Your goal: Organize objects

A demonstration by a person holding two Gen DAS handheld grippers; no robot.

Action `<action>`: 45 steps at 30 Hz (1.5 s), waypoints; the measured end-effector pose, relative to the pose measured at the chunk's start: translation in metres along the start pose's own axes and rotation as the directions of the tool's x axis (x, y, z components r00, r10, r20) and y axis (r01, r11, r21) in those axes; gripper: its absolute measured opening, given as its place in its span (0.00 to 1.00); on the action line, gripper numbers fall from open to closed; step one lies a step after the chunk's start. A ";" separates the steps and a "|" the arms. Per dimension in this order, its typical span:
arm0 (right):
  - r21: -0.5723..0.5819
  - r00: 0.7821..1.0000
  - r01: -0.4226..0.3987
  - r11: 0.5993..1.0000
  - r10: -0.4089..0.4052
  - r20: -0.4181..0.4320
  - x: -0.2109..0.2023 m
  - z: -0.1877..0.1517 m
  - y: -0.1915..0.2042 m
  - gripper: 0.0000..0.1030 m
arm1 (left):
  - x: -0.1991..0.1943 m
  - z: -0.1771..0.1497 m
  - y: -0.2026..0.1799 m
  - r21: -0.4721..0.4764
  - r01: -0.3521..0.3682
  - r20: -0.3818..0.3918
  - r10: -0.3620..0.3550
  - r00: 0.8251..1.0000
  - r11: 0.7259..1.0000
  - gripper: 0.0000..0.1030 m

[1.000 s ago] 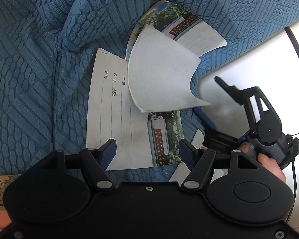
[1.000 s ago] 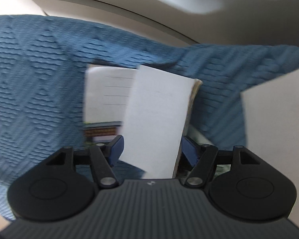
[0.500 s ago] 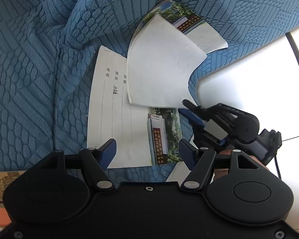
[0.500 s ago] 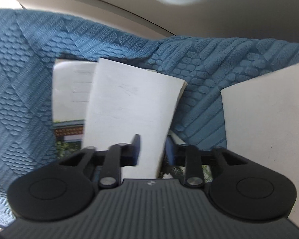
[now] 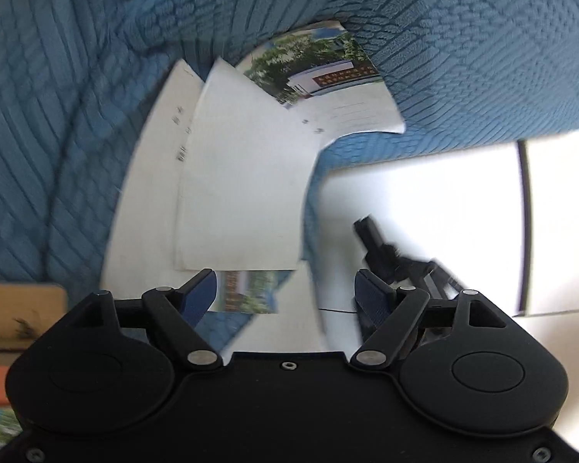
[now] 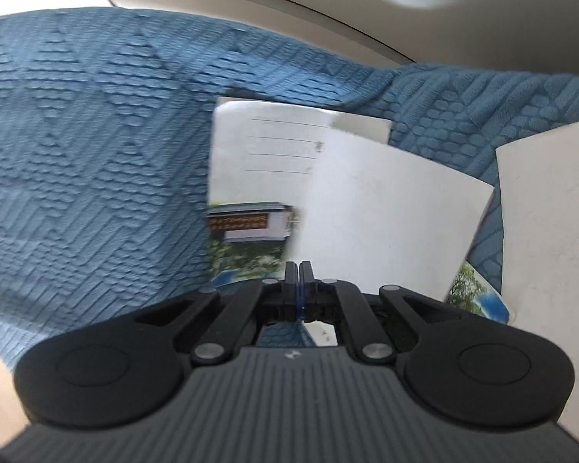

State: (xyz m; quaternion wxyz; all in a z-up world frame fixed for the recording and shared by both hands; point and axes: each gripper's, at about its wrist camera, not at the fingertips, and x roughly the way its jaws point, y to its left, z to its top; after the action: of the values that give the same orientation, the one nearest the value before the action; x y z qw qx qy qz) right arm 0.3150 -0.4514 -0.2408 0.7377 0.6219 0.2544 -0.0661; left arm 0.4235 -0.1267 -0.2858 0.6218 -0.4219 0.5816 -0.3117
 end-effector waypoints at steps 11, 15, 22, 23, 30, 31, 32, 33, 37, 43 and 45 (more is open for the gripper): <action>-0.174 0.970 0.238 0.955 -0.242 0.001 0.015 0.029 0.005 0.23 | -0.005 -0.004 -0.013 0.201 -0.243 0.119 0.222 0.968 0.949 0.67; -0.326 0.966 0.254 0.911 -0.257 0.036 0.026 0.037 0.017 0.62 | 0.006 -0.006 -0.015 0.266 -0.308 0.137 0.280 0.950 0.914 0.53; -0.521 0.952 0.270 0.810 -0.305 0.019 0.063 0.055 0.016 0.62 | 0.021 -0.007 -0.015 0.313 -0.364 0.131 0.340 0.931 0.877 0.33; -0.550 0.954 0.259 0.794 -0.298 0.020 0.067 0.057 0.016 0.62 | 0.022 -0.007 -0.015 0.311 -0.362 0.123 0.340 0.932 0.879 0.32; -0.555 0.969 0.192 0.810 -0.247 -0.026 0.093 0.071 0.001 0.62 | 0.026 -0.010 -0.015 0.326 -0.359 0.095 0.348 0.933 0.874 0.24; -0.553 0.969 0.185 0.812 -0.244 -0.036 0.095 0.072 0.000 0.62 | 0.026 -0.010 -0.015 0.326 -0.360 0.094 0.350 0.932 0.874 0.23; -0.550 0.972 0.168 0.818 -0.230 -0.045 0.096 0.073 -0.002 0.62 | 0.025 -0.010 -0.015 0.322 -0.359 0.090 0.350 0.933 0.876 0.23; -0.540 0.975 0.148 0.829 -0.215 -0.064 0.097 0.075 -0.004 0.62 | 0.025 -0.009 -0.014 0.317 -0.356 0.085 0.347 0.934 0.879 0.22; -0.420 0.982 0.060 0.906 -0.128 -0.136 0.094 0.084 -0.016 0.62 | 0.022 -0.005 -0.008 0.264 -0.336 0.067 0.330 0.941 0.904 0.22; -0.202 0.965 -0.166 0.965 0.116 -0.236 0.073 0.104 -0.038 0.62 | 0.023 -0.003 -0.002 0.237 -0.334 0.062 0.329 0.942 0.912 0.17; -0.200 0.945 -0.226 0.953 0.165 -0.282 0.066 0.104 -0.037 0.62 | 0.022 -0.003 0.000 0.228 -0.330 0.059 0.325 0.944 0.916 0.16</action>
State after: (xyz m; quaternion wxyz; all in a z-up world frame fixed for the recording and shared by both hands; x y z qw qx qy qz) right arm 0.3870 -0.5439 -0.2933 0.7675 0.5577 0.2922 0.1205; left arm 0.4237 -0.1462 -0.2958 0.7165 -0.2452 0.5965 -0.2657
